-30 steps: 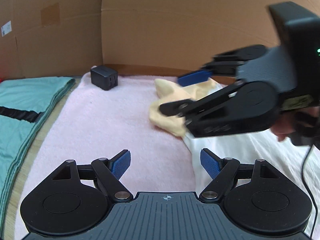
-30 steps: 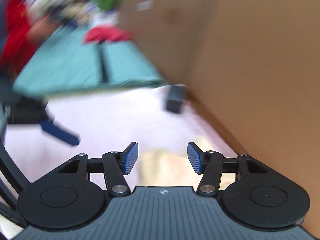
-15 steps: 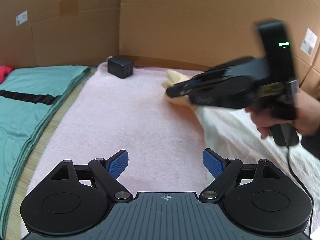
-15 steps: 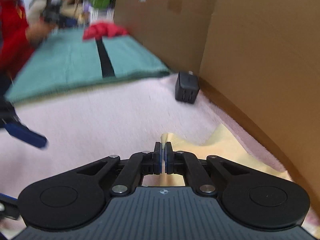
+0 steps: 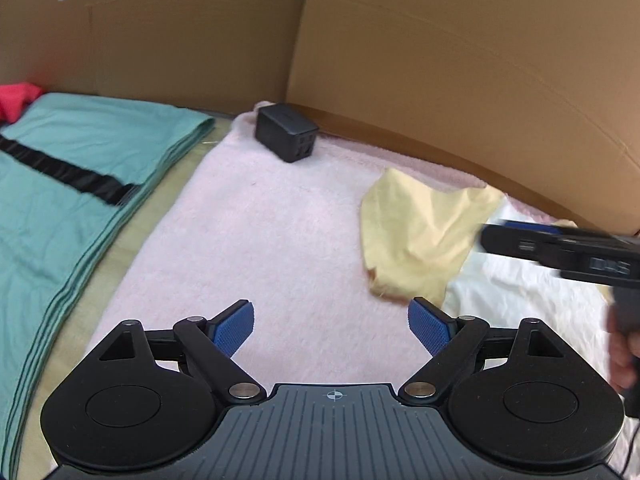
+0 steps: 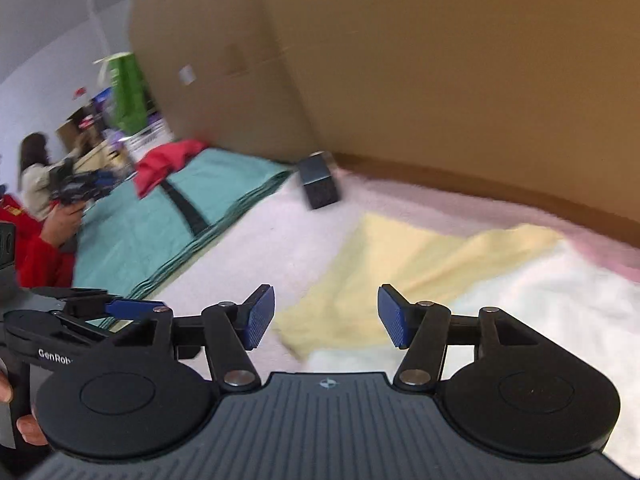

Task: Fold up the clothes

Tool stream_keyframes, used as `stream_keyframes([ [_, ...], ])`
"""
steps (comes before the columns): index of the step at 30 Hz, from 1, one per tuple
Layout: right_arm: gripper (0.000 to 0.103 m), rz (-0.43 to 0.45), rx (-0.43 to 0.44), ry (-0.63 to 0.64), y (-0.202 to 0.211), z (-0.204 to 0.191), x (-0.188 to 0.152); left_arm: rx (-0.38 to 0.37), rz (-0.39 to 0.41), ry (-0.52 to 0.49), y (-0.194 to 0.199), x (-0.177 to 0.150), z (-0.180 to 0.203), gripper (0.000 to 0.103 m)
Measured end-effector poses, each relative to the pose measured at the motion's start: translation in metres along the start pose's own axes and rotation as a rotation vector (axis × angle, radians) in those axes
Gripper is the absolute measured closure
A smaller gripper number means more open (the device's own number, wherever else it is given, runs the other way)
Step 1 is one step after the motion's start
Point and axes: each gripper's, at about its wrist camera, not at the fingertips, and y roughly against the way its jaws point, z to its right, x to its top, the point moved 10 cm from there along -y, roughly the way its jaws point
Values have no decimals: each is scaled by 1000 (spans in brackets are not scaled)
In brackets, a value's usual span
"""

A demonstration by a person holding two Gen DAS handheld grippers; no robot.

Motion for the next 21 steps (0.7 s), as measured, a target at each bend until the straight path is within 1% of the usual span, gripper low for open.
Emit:
stream_keyframes([
  [2,41,55,-107,-80,34,40,0,-9,-21,-22,-16,14,16,11],
  [3,41,68,-144,-117,47,62,-4,-27,-35,-35,-24,20,25,11],
  [6,41,107,-251,-230,88,129,-16,-109,-90,-62,-53,31,57,10],
  [7,41,96,-293,-292,97,154,-27,-113,-108,-68,-65,34,65,10],
  [9,40,70,-376,-417,117,205,-51,-68,-147,-87,-90,34,73,10],
  [10,40,54,-413,-450,126,222,-62,-33,-165,-106,-100,31,74,10],
  [11,41,37,-449,-482,135,239,-73,4,-165,-132,-106,30,73,10],
  [12,45,28,-495,-506,147,253,-84,41,-145,-164,-108,30,73,10],
  [13,50,38,-528,-517,160,263,-91,84,-129,-187,-109,30,70,9],
  [14,52,52,-582,-522,173,272,-95,136,-120,-195,-109,29,64,10],
  [15,47,66,-637,-526,187,280,-98,176,-112,-190,-108,30,56,9],
  [16,45,80,-693,-530,201,289,-102,198,-106,-166,-106,31,48,9],
  [17,45,94,-748,-534,215,297,-105,217,-95,-147,-104,32,43,9],
  [19,45,177,-657,-569,226,289,-99,241,-57,-130,-95,37,39,8],
  [20,45,211,-582,-583,225,279,-92,244,-29,-136,-90,41,43,10],
  [21,45,216,-521,-579,218,268,-88,247,-6,-143,-85,45,47,10],
])
